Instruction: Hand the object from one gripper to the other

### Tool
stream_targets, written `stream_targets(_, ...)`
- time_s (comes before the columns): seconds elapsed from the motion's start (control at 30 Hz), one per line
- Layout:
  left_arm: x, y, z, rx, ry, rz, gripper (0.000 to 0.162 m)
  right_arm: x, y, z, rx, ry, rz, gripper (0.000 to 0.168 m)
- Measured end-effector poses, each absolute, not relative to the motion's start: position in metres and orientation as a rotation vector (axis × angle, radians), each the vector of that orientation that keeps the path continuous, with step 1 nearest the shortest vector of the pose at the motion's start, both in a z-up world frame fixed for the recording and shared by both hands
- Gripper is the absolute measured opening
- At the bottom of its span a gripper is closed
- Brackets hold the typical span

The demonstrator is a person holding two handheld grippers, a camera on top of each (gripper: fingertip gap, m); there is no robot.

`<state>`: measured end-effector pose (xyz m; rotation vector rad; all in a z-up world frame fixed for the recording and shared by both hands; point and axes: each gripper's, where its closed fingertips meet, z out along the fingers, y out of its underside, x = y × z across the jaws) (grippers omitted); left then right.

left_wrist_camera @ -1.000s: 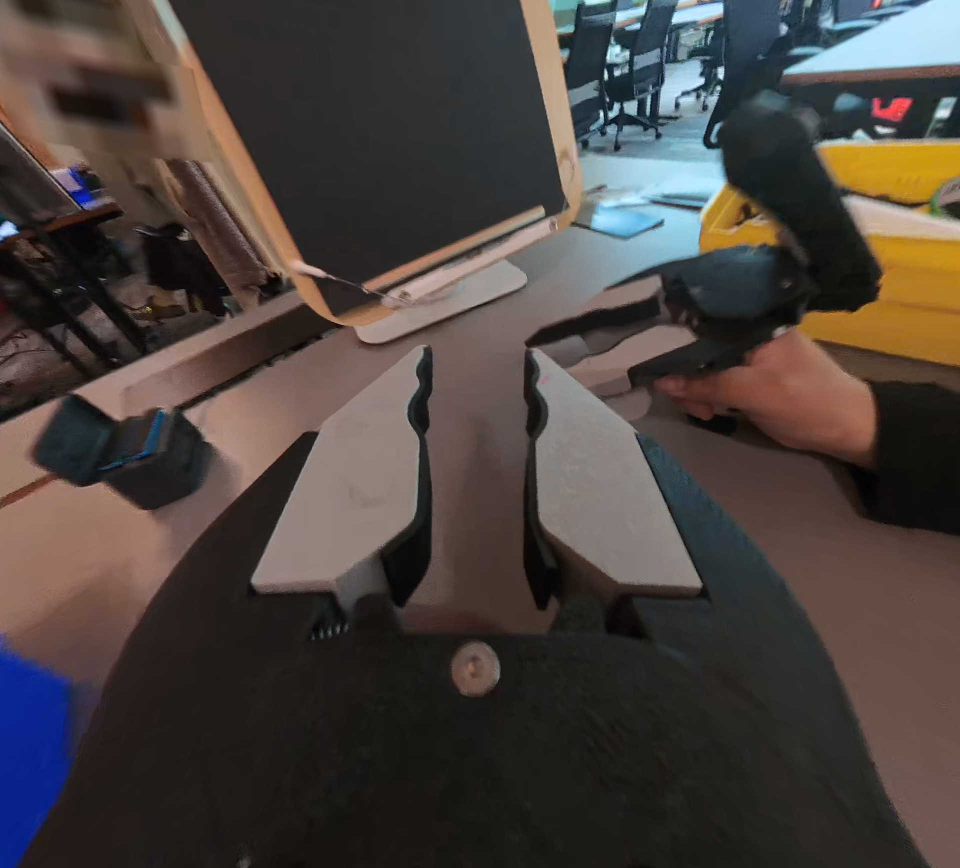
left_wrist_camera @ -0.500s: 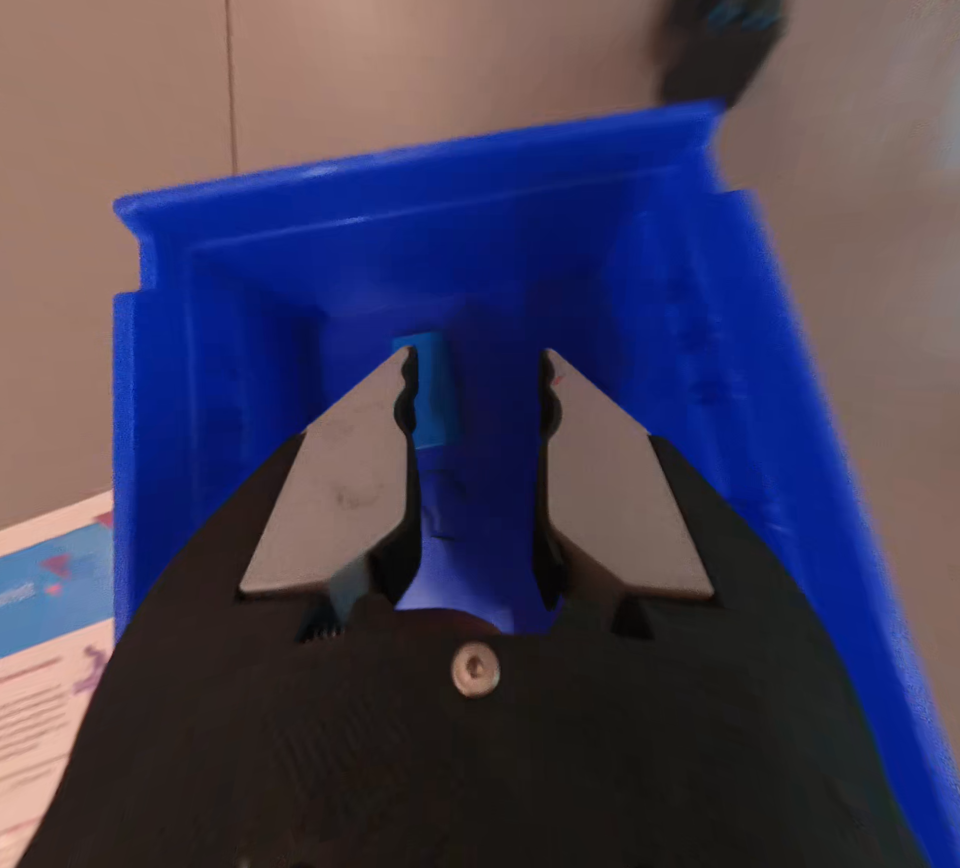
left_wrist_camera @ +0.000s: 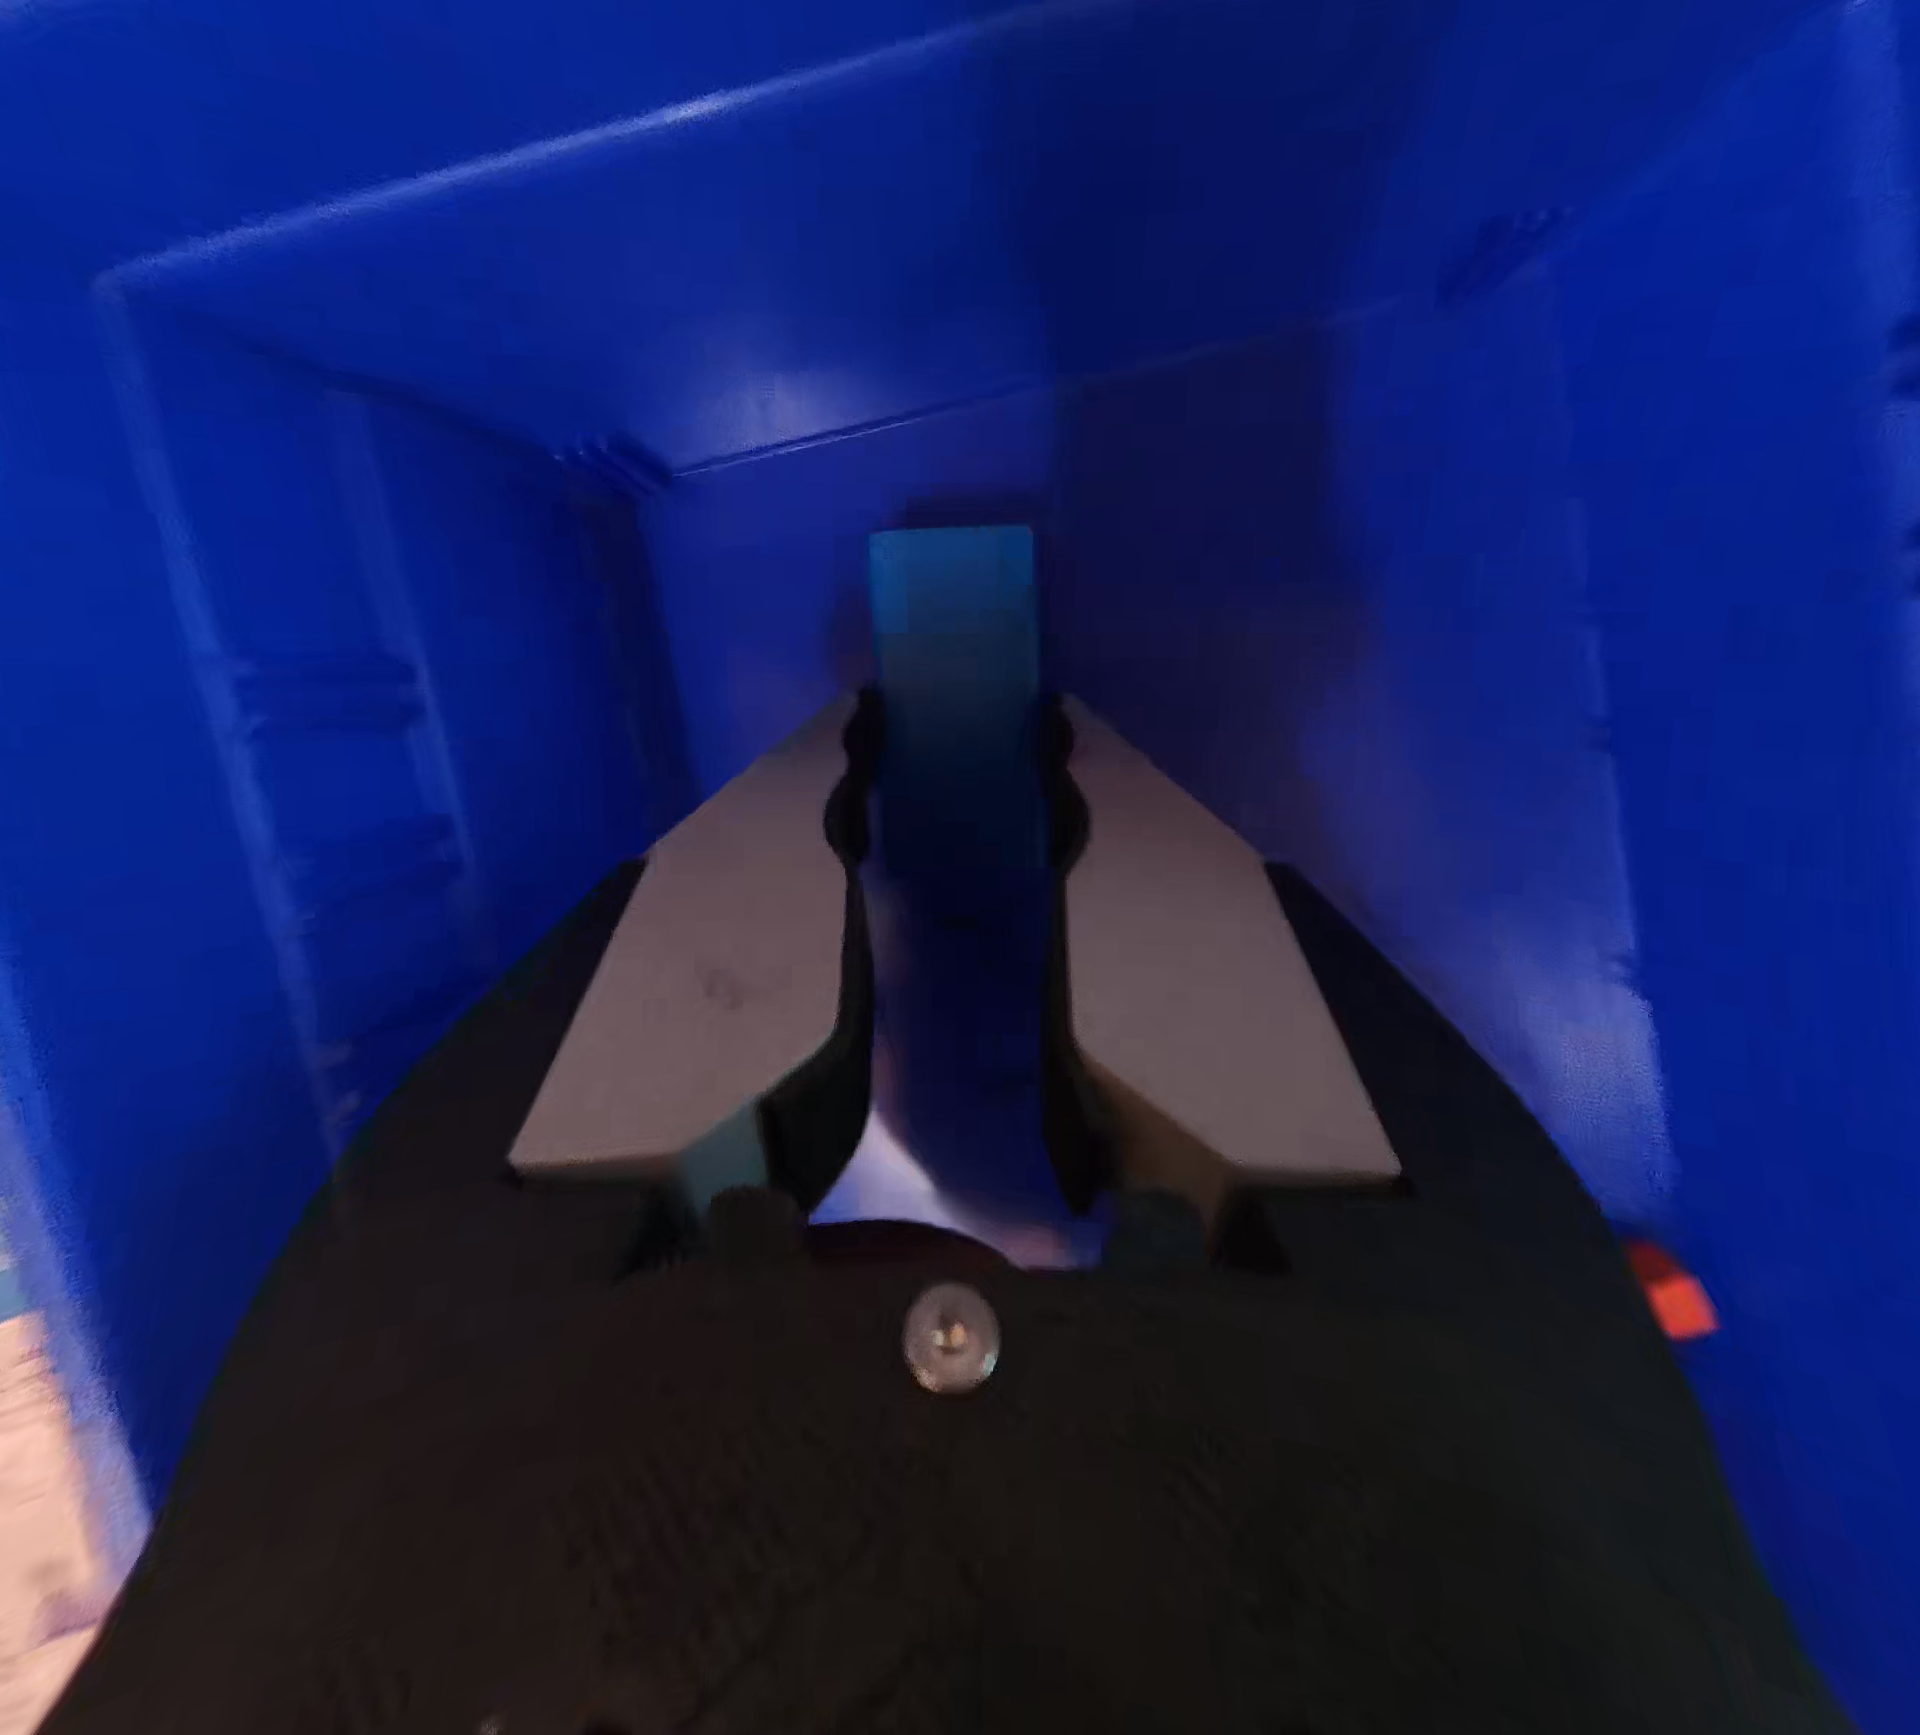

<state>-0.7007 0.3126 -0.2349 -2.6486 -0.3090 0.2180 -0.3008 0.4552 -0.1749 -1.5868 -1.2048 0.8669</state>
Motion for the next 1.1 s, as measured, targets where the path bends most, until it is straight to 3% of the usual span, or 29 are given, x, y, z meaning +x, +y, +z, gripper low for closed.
stream_targets(0.1, -0.707, 0.319, -0.197, -2.533, -0.151, 0.454, 0.03, -0.302, 0.45, -0.175, -1.574, -1.223, 0.875, 0.047)
stream_targets(0.2, -0.683, 0.337, -0.124, -2.291, 0.034, 0.598, 0.03, -0.308, 0.436, -0.175, -1.571, -1.28, 0.969, 0.047)
stream_targets(0.3, -0.589, 0.363, -0.049, -1.997, 0.297, 0.483, 0.03, -0.315, 0.406, -0.175, -1.567, -1.387, 1.204, 0.049)
stream_targets(0.4, -0.429, 0.367, -0.002, -1.599, 0.657, 0.08, 0.029, -0.317, 0.381, -0.157, -1.445, -1.443, 1.366, 0.051)
stream_targets(0.53, -0.29, 0.355, -0.019, -1.348, 0.847, -0.396, 0.029, -0.294, 0.346, -0.1, -1.117, -1.417, 1.668, 0.05)
stream_targets(0.73, -0.262, 0.379, -0.044, -1.179, 0.666, -0.852, 0.029, -0.255, 0.375, -0.058, -0.992, -1.225, 1.756, 0.043)
stream_targets(1.1, -0.241, 0.4, -0.092, -1.312, 0.758, -0.933, 0.029, -0.265, 0.393, -0.076, -1.089, -1.246, 1.652, 0.028)
